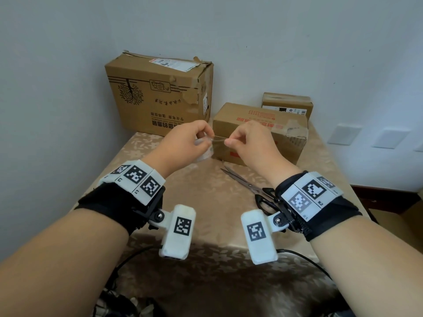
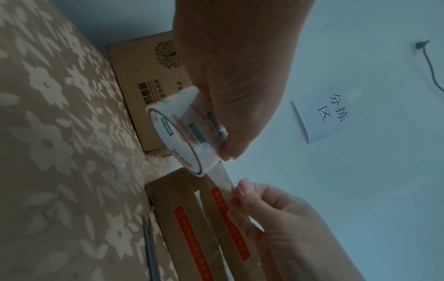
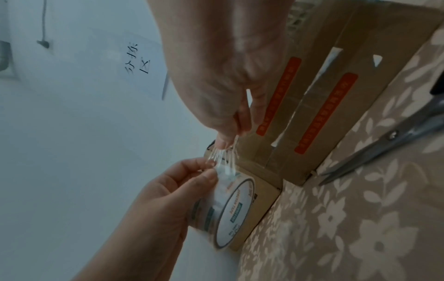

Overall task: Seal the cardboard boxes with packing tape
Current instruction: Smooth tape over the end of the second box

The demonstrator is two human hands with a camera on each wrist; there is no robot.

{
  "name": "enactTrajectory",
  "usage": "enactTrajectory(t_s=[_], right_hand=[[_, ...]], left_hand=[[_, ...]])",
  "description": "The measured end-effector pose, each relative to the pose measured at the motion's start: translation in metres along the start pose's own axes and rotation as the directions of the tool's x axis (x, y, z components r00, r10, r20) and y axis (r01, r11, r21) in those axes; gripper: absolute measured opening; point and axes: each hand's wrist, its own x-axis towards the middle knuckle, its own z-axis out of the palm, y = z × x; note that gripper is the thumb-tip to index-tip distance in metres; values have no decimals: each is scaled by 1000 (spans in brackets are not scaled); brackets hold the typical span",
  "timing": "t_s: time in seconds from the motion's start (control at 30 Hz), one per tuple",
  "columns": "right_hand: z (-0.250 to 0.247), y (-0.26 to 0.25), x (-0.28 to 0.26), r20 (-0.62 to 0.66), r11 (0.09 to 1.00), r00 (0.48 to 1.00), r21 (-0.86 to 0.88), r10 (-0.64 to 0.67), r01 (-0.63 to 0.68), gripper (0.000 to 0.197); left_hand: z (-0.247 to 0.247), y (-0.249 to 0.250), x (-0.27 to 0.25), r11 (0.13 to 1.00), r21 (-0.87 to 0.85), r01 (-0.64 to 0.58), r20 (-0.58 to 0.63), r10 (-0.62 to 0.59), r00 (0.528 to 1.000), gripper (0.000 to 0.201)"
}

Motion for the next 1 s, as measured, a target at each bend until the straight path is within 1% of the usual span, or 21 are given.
enactTrajectory(t_s=[0.1, 0.13, 0.2, 0.23, 0.27, 0.3, 0.37, 0.4, 0.43, 0.47, 0.5, 0.53, 0.57, 0.63, 0.67, 0.73, 0.8, 0.83, 0.87, 0.93, 1.0], right_hand=[[6, 4, 0, 68, 997, 997, 66, 47, -51, 14], [6, 6, 0, 102, 993, 992, 86, 69, -78, 26], [3, 10, 0, 158, 983, 980, 113, 124, -142, 58], [1, 13, 1, 147, 983, 980, 104, 132, -148, 62], [-2, 16, 1, 116, 988, 986, 89, 118, -129, 58], [-5, 19, 0, 66, 994, 994, 70, 82, -86, 48], [-11, 23, -4, -61, 1000, 998, 23, -8, 9, 29], [-16, 26, -7, -136, 999, 990, -8, -39, 39, 26], [-22, 30, -9, -218, 997, 973, -49, -68, 59, 26], [-29, 35, -11, -300, 991, 949, -112, -98, 67, 26], [-35, 43, -12, -368, 978, 921, -201, -130, 58, 27], [-41, 53, -12, -405, 957, 902, -289, -147, 26, 30], [-45, 65, -10, -398, 932, 908, -361, -132, -23, 34], [-51, 91, -9, -252, 874, 967, -478, -34, -94, 48], [-50, 104, -8, -157, 853, 987, -512, 21, -100, 52], [-50, 120, -4, -36, 865, 997, -496, 72, -81, 56], [-49, 124, 0, -34, 900, 997, -431, 64, -72, 54], [-49, 123, 2, -51, 911, 997, -407, 54, -70, 52], [-49, 123, 2, -67, 912, 997, -406, 38, -62, 51], [-52, 125, -2, -81, 906, 997, -422, 6, -40, 50], [-54, 129, -6, -72, 920, 997, -392, -37, 6, 48]], left_hand=[[-1, -6, -2, 996, 93, -8, 27, 6, 1000, 11], [-2, -10, -3, 991, 135, -11, 28, 7, 1000, 15], [-2, -22, -4, 973, 230, -11, 5, 10, 1000, 29], [-2, -31, -4, 962, 272, 7, -12, -3, 1000, 34], [0, -42, -4, 951, 307, 38, -22, -32, 999, 36], [4, -53, -5, 936, 343, 77, -14, -77, 997, 34], [13, -70, -6, 893, 425, 145, 54, -185, 981, 23], [15, -72, -4, 876, 452, 170, 94, -236, 967, 21], [15, -70, -1, 862, 471, 187, 128, -277, 952, 25], [13, -66, 4, 847, 499, 185, 144, -292, 946, 37], [11, -58, 9, 828, 534, 171, 125, -277, 953, 53], [9, -46, 14, 823, 544, 162, 67, -235, 970, 66], [8, -31, 18, 845, 511, 156, -7, -177, 984, 71], [12, 1, 24, 927, 363, 96, -118, -57, 991, 64], [19, 15, 27, 944, 329, 31, -131, 13, 991, 61], [41, 40, 34, 926, 354, -128, -74, 165, 984, 57], [67, 61, 41, 881, 394, -262, 35, 270, 962, 56], [80, 69, 44, 862, 410, -299, 84, 291, 953, 54], [91, 75, 48, 851, 418, -317, 125, 292, 948, 53], [105, 81, 54, 856, 418, -304, 163, 259, 952, 49], [108, 74, 59, 874, 413, -255, 123, 224, 967, 43]])
